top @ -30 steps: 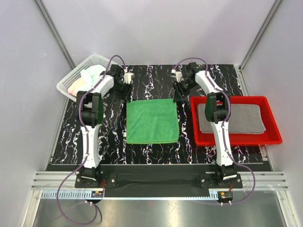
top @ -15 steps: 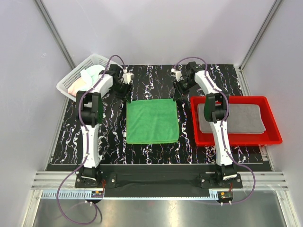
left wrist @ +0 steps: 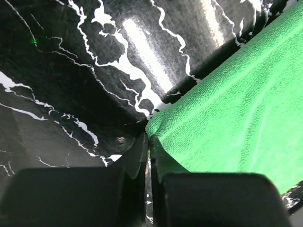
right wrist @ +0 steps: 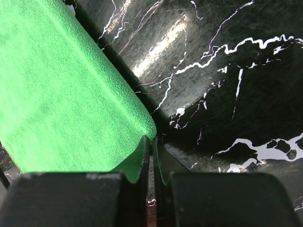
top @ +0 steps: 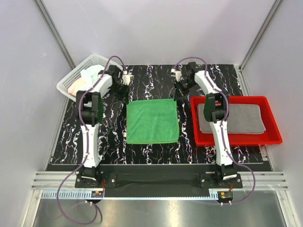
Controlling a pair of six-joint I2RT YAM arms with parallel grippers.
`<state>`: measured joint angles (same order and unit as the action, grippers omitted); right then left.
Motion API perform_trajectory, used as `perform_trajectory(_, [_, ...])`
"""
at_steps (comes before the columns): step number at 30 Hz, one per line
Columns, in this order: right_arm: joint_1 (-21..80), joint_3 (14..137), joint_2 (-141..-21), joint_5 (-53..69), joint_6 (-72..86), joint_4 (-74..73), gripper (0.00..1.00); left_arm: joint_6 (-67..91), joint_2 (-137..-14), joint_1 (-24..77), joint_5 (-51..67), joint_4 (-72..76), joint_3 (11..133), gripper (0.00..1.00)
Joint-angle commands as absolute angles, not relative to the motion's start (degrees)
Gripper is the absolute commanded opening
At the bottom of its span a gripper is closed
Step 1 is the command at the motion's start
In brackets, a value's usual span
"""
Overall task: Fold and stack the towels
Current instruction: Fold the towel
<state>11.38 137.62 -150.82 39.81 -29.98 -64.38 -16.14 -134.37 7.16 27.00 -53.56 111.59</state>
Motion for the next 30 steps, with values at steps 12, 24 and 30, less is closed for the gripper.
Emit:
perform_trajectory(12, [10.9, 131.5, -142.3, 39.2, -33.5, -55.7, 0.00, -13.5, -130.9, 7.0, 25.8, -50.7, 114.1, 0.00])
perform_trajectory(24, [9.8, 125.9, -137.8, 38.6, -34.5, -49.4, 0.00, -11.2, -128.0, 5.9, 23.5, -47.6, 112.9, 0.00])
perform_trajectory(30, [9.8, 124.5, -136.9, 39.0, -33.7, -46.0, 0.00, -10.2, -126.0, 5.4, 27.8, -45.4, 110.9, 0.00])
